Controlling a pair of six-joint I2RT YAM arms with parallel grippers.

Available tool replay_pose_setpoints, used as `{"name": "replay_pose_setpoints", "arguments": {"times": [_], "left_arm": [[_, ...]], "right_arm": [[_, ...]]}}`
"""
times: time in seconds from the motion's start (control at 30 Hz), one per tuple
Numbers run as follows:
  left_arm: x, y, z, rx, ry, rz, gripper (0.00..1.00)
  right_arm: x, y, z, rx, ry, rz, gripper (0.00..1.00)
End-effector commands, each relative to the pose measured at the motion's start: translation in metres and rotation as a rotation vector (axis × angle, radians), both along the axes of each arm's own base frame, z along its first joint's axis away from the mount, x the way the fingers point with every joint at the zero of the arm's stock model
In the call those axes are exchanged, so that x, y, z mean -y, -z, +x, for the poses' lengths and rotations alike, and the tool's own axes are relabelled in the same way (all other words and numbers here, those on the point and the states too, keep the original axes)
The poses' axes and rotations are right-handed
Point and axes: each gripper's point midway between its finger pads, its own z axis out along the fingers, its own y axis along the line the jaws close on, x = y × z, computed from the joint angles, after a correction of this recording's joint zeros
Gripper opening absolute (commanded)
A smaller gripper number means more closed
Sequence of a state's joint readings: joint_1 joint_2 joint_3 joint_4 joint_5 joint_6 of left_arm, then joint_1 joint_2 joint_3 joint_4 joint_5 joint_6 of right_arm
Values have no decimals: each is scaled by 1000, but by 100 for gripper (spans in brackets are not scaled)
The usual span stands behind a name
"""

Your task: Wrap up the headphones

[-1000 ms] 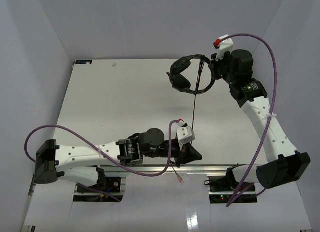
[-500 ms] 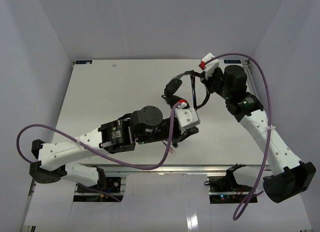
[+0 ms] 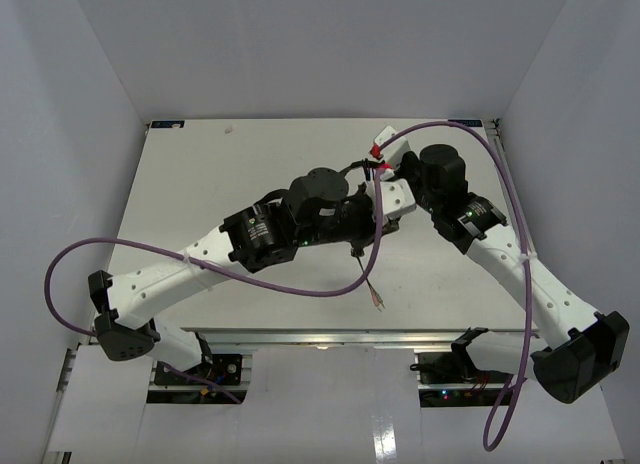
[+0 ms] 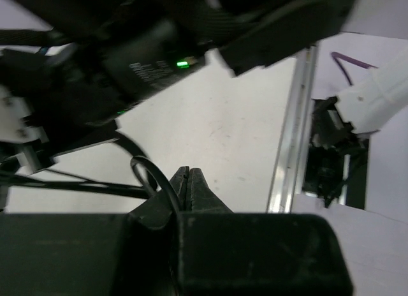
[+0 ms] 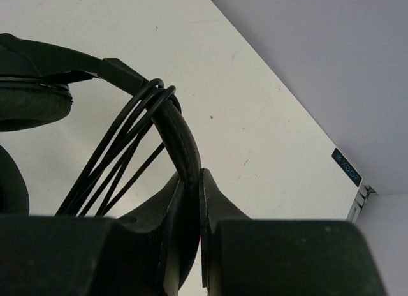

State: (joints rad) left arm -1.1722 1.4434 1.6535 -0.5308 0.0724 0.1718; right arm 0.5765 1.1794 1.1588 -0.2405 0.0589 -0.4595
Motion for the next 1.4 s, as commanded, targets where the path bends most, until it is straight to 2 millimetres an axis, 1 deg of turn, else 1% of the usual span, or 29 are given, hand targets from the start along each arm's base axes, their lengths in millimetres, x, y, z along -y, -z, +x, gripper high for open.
{"name": "replay_pose_setpoints", "arguments": {"times": [0.0,0.07,0.1,0.17,0.2,0.27,0.37,0.43,0.57,0.63,0.67,0.7,0.8,0.87,0.93,0.97,1.03,1.07,1.13,1.27,1.37], "left_arm": [[-26,-26,15,12,0,-74,0],[-21,-29,10,-10,37,-88,0],[-16,-27,6,-27,64,-88,0],[-7,-32,-1,-56,117,-98,0],[-5,-31,-1,-60,125,-97,0],[-2,-36,-7,-66,158,-108,0],[5,-41,-26,-123,258,-127,0],[9,-39,-37,-164,299,-128,0],[15,-28,-59,-213,357,-108,0],[16,-27,-61,-202,343,-103,0],[14,-28,-57,-186,318,-103,0],[10,-29,-47,-158,259,-102,0],[-11,-46,-24,-82,153,-113,0],[-25,-59,-8,-44,95,-121,0],[-42,-62,7,-22,23,-94,0],[-43,-62,9,-18,10,-94,0],[-56,-63,25,1,-51,-72,0],[-63,-63,33,9,-81,-60,0],[-71,-55,43,21,-135,-33,0],[-79,-33,63,15,-188,12,0],[-84,-28,79,38,-230,19,0]], "right_arm": [[-5,-22,-5,58,2,63,8],[-9,-16,-4,44,8,59,8],[-9,-15,-3,41,12,57,8],[-12,-9,1,24,23,54,8],[-12,-10,2,26,27,55,8],[-11,-11,5,27,42,54,8],[-10,-9,9,24,59,42,8],[-12,-6,9,15,54,47,8],[-16,-6,9,-2,40,64,8],[-18,-8,8,-4,31,70,8],[-19,-8,7,-5,23,72,8],[-19,-10,5,-2,16,76,8],[-18,-15,-5,15,-21,85,8],[-17,-21,-14,34,-51,94,8],[-16,-22,-21,43,-72,93,8],[-16,-20,-21,39,-72,91,8],[-18,-23,-30,44,-109,102,8],[-19,-24,-34,46,-128,107,8],[-22,-24,-42,46,-170,112,8],[-28,-18,-55,26,-248,102,8],[-33,-18,-66,18,-309,110,8]]}}
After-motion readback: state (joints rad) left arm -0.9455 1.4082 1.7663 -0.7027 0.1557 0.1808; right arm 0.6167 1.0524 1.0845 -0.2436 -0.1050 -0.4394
